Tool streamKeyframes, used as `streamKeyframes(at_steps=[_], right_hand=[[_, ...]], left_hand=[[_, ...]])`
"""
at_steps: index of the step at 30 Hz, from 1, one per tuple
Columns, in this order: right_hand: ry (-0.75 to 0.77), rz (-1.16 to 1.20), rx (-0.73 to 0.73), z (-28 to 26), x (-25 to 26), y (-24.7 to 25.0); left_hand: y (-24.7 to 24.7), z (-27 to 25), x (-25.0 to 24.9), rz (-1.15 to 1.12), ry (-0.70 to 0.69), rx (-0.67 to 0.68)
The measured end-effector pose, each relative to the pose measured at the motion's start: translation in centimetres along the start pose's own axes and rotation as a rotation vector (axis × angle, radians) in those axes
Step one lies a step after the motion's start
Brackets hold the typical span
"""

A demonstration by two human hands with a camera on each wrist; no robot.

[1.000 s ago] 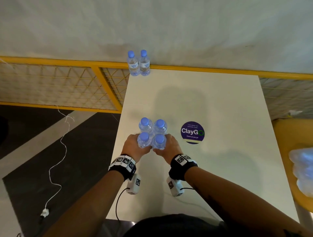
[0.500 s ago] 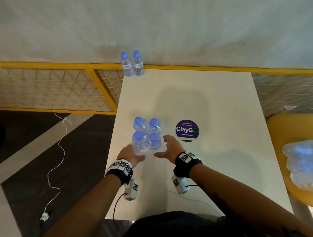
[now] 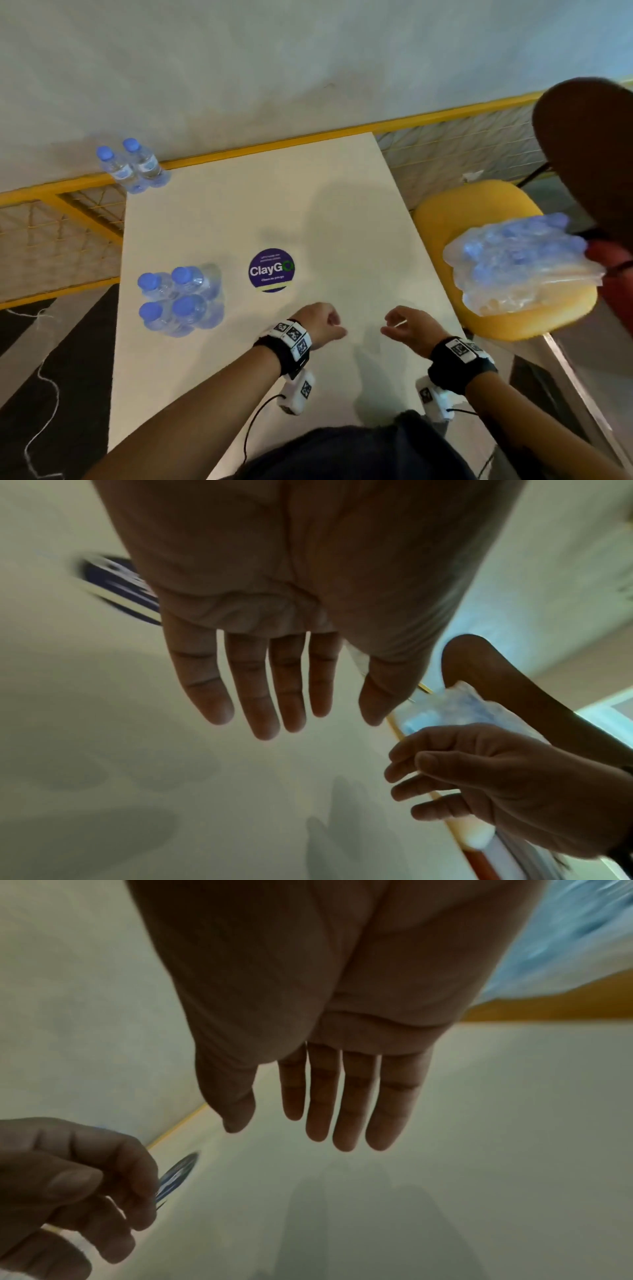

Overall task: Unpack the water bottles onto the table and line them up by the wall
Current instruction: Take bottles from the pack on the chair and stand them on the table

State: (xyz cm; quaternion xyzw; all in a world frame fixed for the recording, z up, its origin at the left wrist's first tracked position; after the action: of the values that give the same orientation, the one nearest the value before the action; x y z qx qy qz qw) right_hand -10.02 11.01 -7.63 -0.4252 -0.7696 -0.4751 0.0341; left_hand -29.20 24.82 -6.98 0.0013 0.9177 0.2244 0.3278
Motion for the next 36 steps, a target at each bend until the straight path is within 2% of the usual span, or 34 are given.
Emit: streamKeyframes(at_steps=[5, 7, 10, 13, 16, 20, 22, 25, 29, 32, 36], right_hand=[[-0.238, 0.064, -0.163, -4.5, -13.5, 8.4], [-0.316, 0.122, -0.275, -6.0, -17.7, 11.9], [-0.386, 0.214, -0.433, -7.1, -22.6, 16.5], [-0.416, 0.301, -0.504, -5.4, -25.8, 19.7], [-0.392, 0.229, -0.496, -2.9, -26.4, 21.7], [-0.227, 0.029, -0.385, 0.7, -24.2, 22.2], [-0.246, 0.056, -0.381, 1.2, -24.8, 22.1], [-0.371, 0.150, -0.437, 0.6, -27.1, 21.6], [-0.335, 0.171, -0.480, -0.4, -26.6, 21.6], [-0.334, 0.107, -0.431, -1.4, -26.4, 21.0], [-0.279, 0.065, -0.417, -3.3, -25.0, 21.1]], left_hand=[[-8.8, 4.2, -15.9, 0.082, -0.195, 0.157], [-12.3, 5.5, -20.5, 0.065, -0.245, 0.192], [-17.5, 7.8, -25.7, -0.059, -0.246, 0.219], [-20.7, 10.1, -28.7, -0.192, -0.198, 0.153], [-22.2, 12.5, -29.9, -0.288, -0.144, 0.048], [-21.2, 14.7, -31.1, -0.293, -0.155, -0.150], [-20.1, 14.9, -32.3, -0.314, -0.168, -0.191], [-19.0, 15.7, -32.9, -0.266, -0.178, -0.230], [-17.5, 15.6, -33.0, -0.202, -0.212, -0.287], [-16.7, 15.0, -33.5, -0.155, -0.278, -0.243], [-17.0, 12.7, -34.0, 0.037, -0.328, -0.056]])
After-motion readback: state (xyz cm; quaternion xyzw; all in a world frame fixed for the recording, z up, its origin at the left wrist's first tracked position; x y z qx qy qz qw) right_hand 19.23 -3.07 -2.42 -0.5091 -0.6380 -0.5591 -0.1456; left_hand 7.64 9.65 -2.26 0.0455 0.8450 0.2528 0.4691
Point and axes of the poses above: each hand's wrist, its own z-axis towards the middle knuckle, its own y-axis out of the back of the hand, x = y × z, the point moved 8 cm from there along z, towards the middle knuckle, and after that the axes turned 9 degrees about -z, right-handed, at the moved point
